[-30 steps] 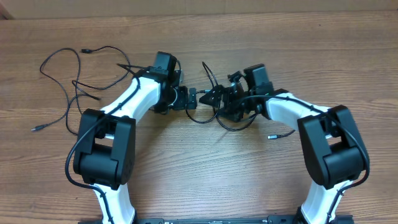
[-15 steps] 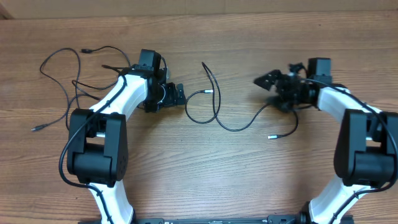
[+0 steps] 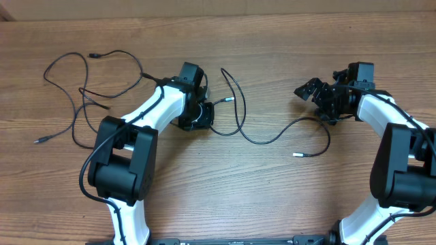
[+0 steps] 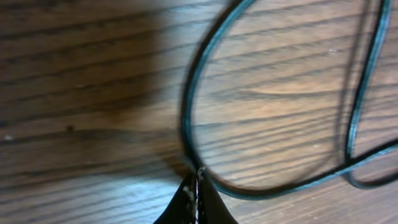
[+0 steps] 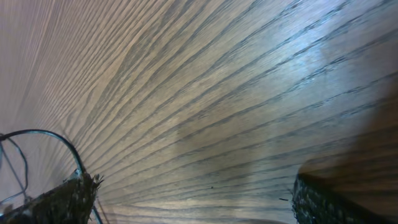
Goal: Untangle cables
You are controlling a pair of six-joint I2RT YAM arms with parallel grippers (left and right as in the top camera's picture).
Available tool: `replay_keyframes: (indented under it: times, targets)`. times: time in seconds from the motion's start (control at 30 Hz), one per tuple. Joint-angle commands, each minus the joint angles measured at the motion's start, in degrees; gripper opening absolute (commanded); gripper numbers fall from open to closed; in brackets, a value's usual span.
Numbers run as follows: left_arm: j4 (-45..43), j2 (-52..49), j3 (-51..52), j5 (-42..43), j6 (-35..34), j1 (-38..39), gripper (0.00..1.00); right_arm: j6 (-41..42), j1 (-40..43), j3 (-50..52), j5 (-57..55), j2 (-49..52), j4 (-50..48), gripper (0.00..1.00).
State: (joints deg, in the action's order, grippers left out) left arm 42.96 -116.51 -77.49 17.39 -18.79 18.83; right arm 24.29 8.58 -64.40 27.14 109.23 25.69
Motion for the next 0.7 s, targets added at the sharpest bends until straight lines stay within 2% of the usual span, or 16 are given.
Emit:
replay_keyframes:
  times: [0.0, 0.23, 0.37, 0.47, 0.5, 0.67]
  targets:
    - [0.3, -0.7, -3.3, 0.2, -2.4, 0.9, 0.05, -0.7, 0.5, 0.3, -5.0, 0.3, 0.4, 1.00]
    - [1.5, -0.7, -6.3, 0.2, -3.1, 2.6, 0.20, -0.7, 0.5, 0.3, -5.1, 0.3, 0.3, 1.00]
    - [3.9, -0.7, -9.6, 0.2, -3.1, 3.9, 0.40, -0.7, 0.5, 0.3, -5.0, 0.3, 0.1, 1.00]
    - [3.6, -0.7, -10.0, 0.0, -3.1, 5.8, 0.61, -0.5, 0.4, 0.3, -5.0, 0.3, 0.2, 1.00]
    - [3.5, -0.7, -10.0, -0.3, -3.1, 6.4, 0.65, -0.5, 0.4, 0.3, -5.0, 0.3, 0.2, 1.00]
    - [3.4, -0.7, -10.0, -5.6, -6.4, 10.5, 0.68, -0.5, 0.4, 0.3, -5.0, 0.3, 0.2, 1.00]
